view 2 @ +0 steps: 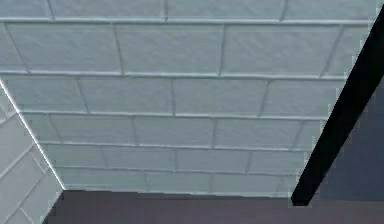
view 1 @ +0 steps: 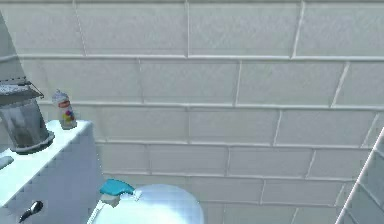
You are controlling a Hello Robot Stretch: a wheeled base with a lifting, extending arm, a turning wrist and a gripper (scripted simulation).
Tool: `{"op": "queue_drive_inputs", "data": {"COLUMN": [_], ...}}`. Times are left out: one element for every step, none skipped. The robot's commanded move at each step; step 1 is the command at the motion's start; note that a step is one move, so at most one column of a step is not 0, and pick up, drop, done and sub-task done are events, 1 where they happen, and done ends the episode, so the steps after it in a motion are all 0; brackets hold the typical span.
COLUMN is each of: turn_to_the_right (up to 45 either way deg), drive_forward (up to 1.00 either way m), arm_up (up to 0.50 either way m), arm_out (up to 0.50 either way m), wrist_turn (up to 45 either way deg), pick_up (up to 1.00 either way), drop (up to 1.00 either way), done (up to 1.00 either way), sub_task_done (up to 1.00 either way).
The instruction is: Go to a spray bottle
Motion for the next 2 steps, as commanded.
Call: {"op": "queue_drive_inputs", "data": {"turn_to_the_right": [-27.0,0.0], "drive_forward": [0.00,0.00], "arm_up": [0.00,0.00], "arm_out": [0.00,0.00], "wrist_turn": [0.0,0.0], "pick_up": [0.00,0.00], "drop": [0.00,0.00], "done": [0.00,1.00], "sub_task_done": [0.00,0.00]}}
